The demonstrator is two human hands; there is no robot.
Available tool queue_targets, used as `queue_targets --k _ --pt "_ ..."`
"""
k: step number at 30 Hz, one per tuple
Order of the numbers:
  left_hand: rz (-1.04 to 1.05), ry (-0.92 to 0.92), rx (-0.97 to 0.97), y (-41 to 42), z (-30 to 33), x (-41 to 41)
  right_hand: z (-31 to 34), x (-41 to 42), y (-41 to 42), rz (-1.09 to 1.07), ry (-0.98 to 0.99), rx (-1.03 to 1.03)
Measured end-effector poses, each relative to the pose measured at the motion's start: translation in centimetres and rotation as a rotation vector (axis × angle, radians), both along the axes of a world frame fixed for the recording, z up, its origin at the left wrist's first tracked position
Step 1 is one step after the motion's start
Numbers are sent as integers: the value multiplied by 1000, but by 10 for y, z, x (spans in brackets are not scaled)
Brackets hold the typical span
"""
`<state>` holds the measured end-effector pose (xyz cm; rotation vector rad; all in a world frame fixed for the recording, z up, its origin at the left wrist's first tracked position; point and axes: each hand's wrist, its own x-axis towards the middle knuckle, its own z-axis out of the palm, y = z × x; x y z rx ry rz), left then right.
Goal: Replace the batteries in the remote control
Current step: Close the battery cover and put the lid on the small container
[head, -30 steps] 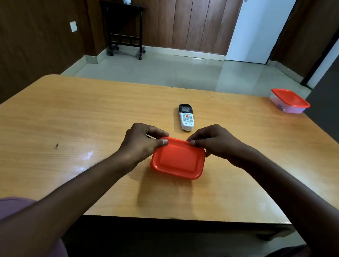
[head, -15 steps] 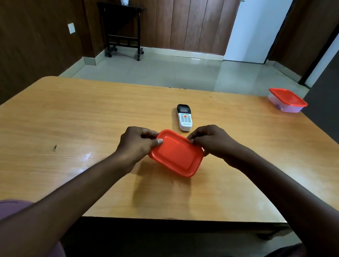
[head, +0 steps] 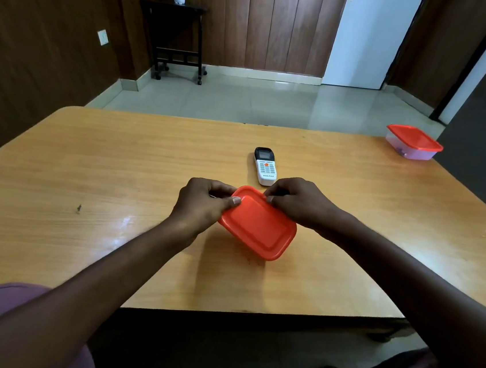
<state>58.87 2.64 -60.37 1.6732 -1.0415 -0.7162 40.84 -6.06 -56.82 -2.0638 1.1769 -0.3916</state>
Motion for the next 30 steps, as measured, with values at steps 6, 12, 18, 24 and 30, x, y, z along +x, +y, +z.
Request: queue_targets --k 6,12,18,24,30 --pt "-102 -49 -21 2 1 -7 0 -1 3 15 -134 -2" --pt "-119 -44 -38 4 2 -12 3 3 2 44 -50 -182" --pt "19 83 -56 -1 3 -4 -1 8 3 -166 -252 -18" --pt "28 239 -77 0 5 -2 5 0 5 -89 -241 52" --pt "-20 128 -116 1 9 -3 9 -6 2 29 -188 -161"
